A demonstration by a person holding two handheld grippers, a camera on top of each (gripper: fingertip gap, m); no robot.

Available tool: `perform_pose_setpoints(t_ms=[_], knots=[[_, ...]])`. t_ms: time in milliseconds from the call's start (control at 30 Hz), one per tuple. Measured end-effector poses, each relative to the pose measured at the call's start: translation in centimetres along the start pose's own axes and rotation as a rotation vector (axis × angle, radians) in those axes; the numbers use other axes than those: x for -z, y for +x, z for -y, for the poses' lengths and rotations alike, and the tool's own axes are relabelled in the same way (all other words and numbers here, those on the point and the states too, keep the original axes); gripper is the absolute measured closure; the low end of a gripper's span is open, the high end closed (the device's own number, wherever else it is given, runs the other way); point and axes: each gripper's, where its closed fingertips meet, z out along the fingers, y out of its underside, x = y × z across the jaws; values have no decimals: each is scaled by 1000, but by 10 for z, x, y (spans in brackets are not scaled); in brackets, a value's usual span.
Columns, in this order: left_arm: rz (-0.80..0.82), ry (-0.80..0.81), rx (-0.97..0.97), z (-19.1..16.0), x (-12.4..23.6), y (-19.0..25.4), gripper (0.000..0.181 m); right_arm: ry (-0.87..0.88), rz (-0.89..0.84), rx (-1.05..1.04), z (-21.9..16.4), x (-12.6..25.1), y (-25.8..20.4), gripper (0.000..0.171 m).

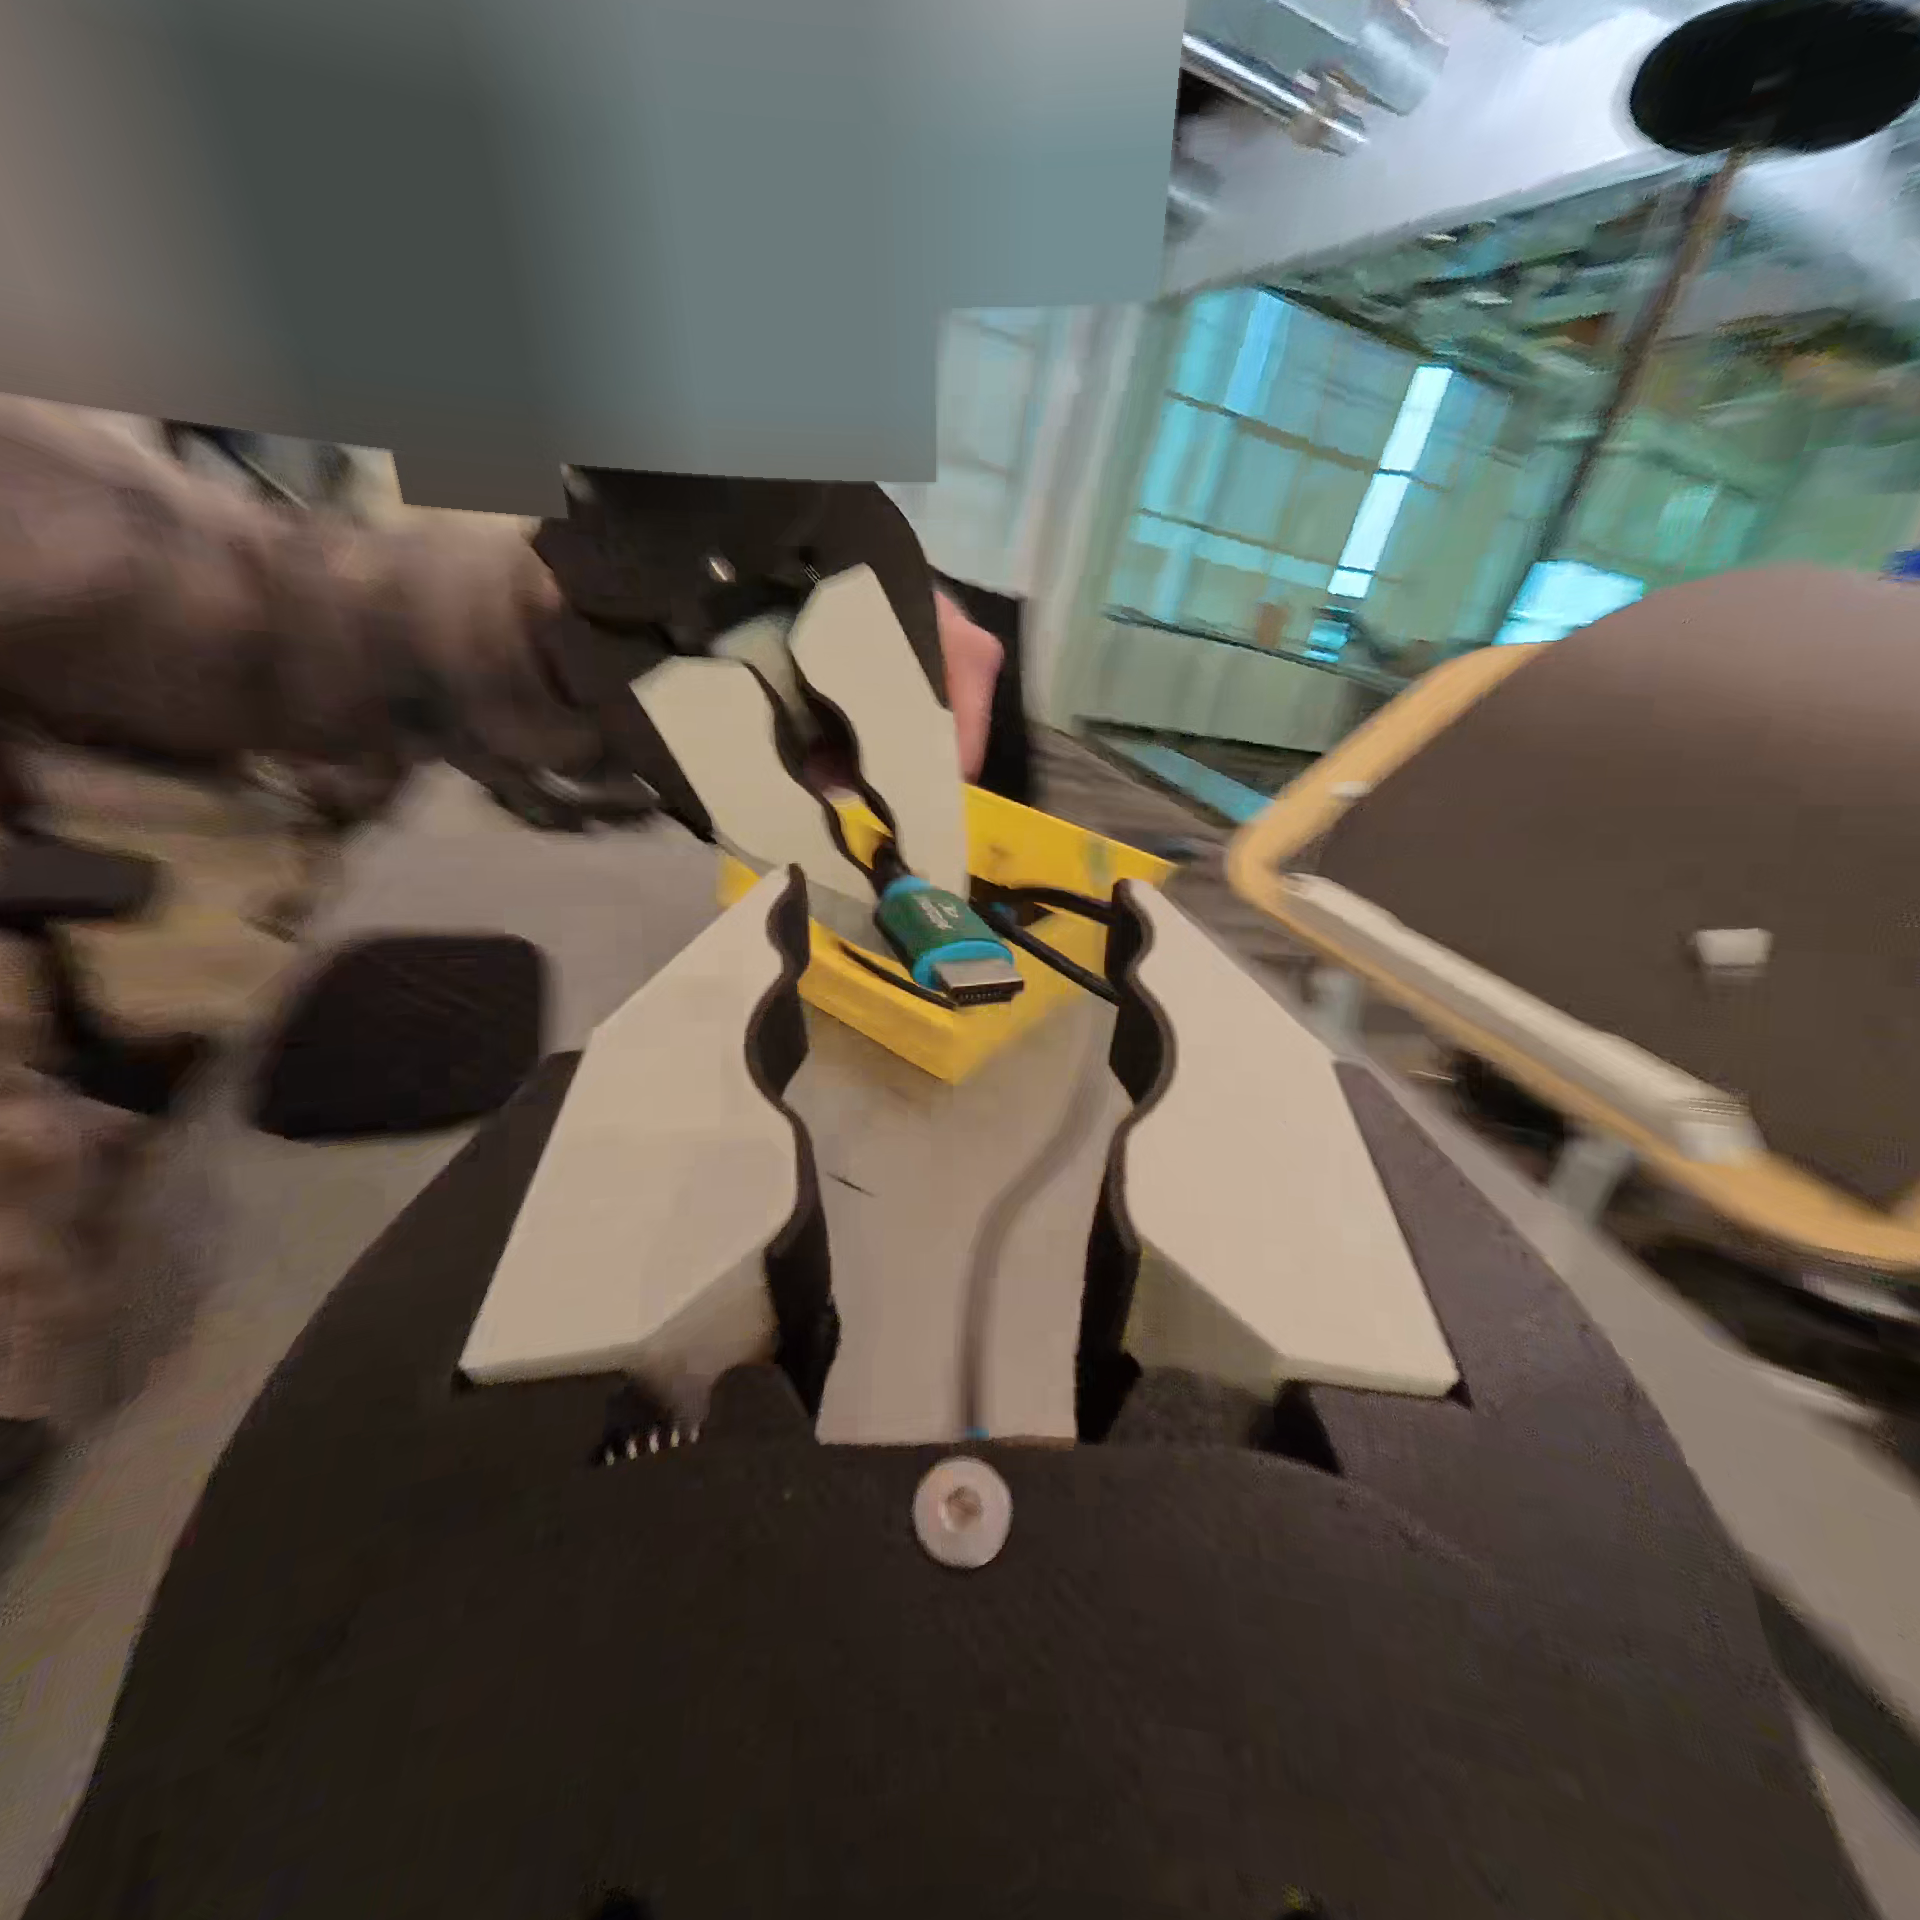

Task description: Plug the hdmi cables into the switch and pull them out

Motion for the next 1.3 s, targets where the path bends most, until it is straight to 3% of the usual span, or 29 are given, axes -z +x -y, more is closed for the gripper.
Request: perform_pose_setpoints(t_ms=[133,233,333,500,667,733,800,867,967,1100,1200,1300], knots=[[19,-103,54,-16,-3,-5,176,-354,-294,632,-8,7,11,128],[31,-135,88,-12,-5,-5,176,-551,-364,903,-20,3,13,135],[9,-142,122,-7,-6,-2,176,-608,-422,1049,-27,-1,21,161],[-13,-99,187,-2,-3,-3,177,-576,-417,1094,-27,-3,24,163],[-113,74,324,25,28,-26,146,-514,-422,1117,-25,-8,24,163],[-106,103,340,31,48,-49,129,-483,-433,1129,-20,-9,24,163],[-11,128,325,28,66,-87,129,-434,-433,1141,-11,-10,19,163],[-34,96,341,15,70,-108,125,-376,-429,1170,-1,-13,11,163],[-321,90,483,11,51,-97,104,-326,-368,1244,4,-24,-8,163],[-592,3,490,14,28,-42,85,-334,-341,1267,-1,-31,-13,163],[-593,9,448,22,21,-7,86,-370,-399,1231,-6,-20,3,163],[-461,38,442,27,10,2,102,-387,-435,1199,-11,-14,13,163]])
